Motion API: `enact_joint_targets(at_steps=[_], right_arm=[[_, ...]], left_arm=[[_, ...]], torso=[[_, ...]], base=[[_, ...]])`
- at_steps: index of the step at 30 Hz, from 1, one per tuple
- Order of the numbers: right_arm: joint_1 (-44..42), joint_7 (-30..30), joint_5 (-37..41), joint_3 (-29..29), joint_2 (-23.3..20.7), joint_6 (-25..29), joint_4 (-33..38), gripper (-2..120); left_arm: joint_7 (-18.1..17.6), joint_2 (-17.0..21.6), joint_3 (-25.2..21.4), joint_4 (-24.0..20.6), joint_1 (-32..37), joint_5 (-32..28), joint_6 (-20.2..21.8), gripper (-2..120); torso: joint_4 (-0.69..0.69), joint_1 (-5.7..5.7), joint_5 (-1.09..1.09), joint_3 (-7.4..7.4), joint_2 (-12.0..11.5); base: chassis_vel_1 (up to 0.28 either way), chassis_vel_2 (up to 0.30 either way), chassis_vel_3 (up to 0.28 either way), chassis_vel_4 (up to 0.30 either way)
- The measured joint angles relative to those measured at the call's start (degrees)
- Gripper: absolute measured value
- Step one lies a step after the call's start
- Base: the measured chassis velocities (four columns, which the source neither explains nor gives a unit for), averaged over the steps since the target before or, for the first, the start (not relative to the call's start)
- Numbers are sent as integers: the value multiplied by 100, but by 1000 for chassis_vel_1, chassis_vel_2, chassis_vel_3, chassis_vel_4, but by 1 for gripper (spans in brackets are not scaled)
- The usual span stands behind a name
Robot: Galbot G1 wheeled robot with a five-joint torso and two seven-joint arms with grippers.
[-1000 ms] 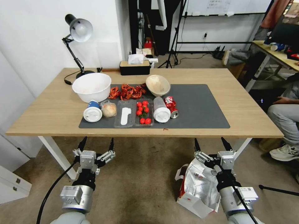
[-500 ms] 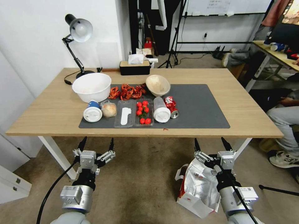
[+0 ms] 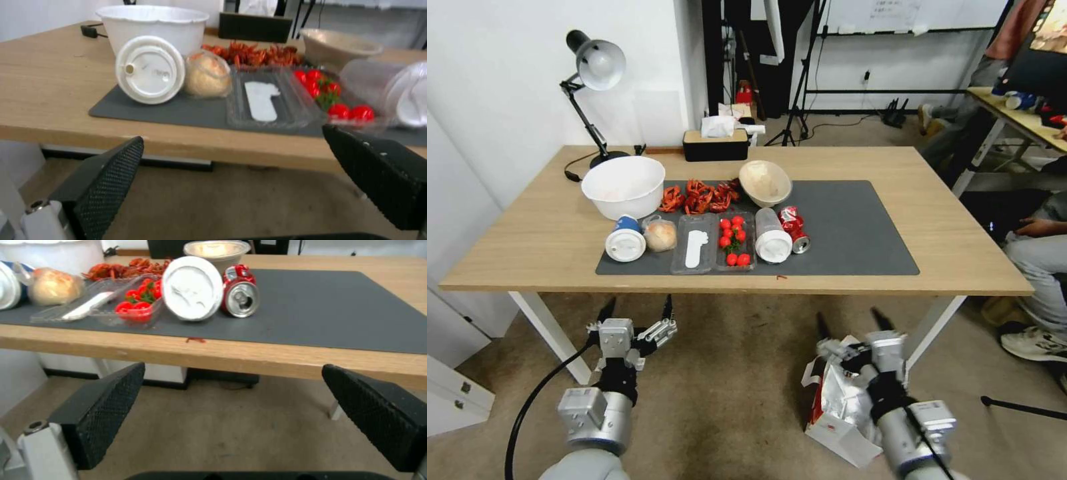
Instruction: Pick up the food delivery bag from the floor and place it on the table.
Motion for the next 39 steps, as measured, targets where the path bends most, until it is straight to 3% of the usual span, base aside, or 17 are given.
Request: enact_joint_targets(at_steps=[3,39], right_arm=[[20,-3,-5,2,-1,48,-3,100],[114,270,60,153,9,269,17,100]], left_arm=[[-86,27,50,10,-2,-82,-202,100],[-74,11,-13,214,-13,-123,-834,100]], torso=[[2,0,1,0,0],[1,0,0,0,0]], base=[[0,0,0,0],[0,0,0,0]])
